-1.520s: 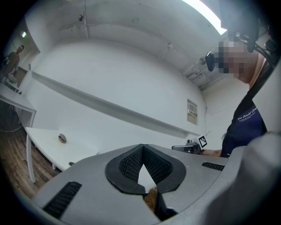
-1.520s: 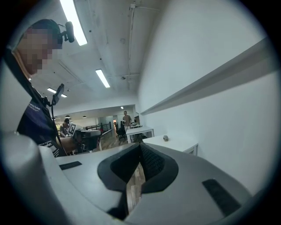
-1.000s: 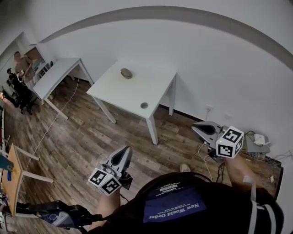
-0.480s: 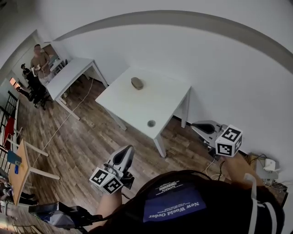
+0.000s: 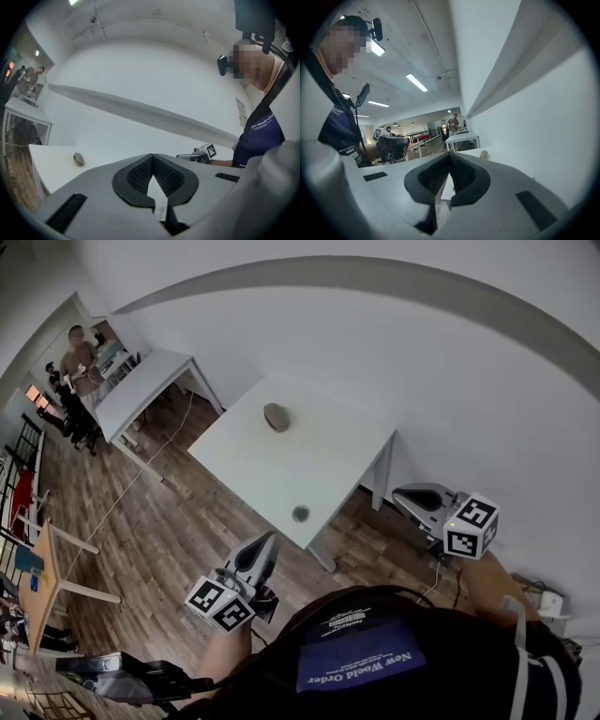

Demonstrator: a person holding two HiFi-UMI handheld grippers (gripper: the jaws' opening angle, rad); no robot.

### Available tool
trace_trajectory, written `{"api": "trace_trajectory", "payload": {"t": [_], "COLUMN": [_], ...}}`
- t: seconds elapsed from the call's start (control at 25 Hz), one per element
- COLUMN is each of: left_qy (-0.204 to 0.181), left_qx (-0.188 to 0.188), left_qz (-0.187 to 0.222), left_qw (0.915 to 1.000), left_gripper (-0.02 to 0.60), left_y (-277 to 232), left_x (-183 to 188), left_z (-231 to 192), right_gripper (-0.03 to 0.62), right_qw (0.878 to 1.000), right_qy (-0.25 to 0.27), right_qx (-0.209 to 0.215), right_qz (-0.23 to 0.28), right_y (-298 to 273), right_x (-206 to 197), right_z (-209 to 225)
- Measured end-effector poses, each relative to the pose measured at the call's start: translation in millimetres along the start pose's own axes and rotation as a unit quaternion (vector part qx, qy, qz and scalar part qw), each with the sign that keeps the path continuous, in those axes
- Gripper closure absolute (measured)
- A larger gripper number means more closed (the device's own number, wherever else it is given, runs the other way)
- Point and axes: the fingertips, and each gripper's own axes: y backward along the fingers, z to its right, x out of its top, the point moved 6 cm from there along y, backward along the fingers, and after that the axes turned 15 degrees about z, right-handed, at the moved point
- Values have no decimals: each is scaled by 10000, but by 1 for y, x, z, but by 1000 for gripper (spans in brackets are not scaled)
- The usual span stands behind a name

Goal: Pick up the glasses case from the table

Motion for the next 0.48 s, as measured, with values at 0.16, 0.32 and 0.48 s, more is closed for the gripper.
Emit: {"api": "trace_trajectory", "payload": {"t": [0.16,0.32,0.48], "left_qy": [130,233,306], "left_qx": [-105,-337,-587], "left_qz": [-2,-8,-43], "left_qw": [9999,9992,9978], "left_gripper": [584,584,584], "left_y": [-12,-31,-44], "left_x": [14,26,49], "left_z": [-11,-32,-94], "right_gripper": [594,594,594], "right_qw": [9998,9993,9978], "right_qy": [-20,115,220], "right_qx": [-204,-349,-618], "right_qz": [-70,-87,-41], "right_y": [-4,-23,-75], "right_x": [13,32,41], "right_z": [2,6,6]}}
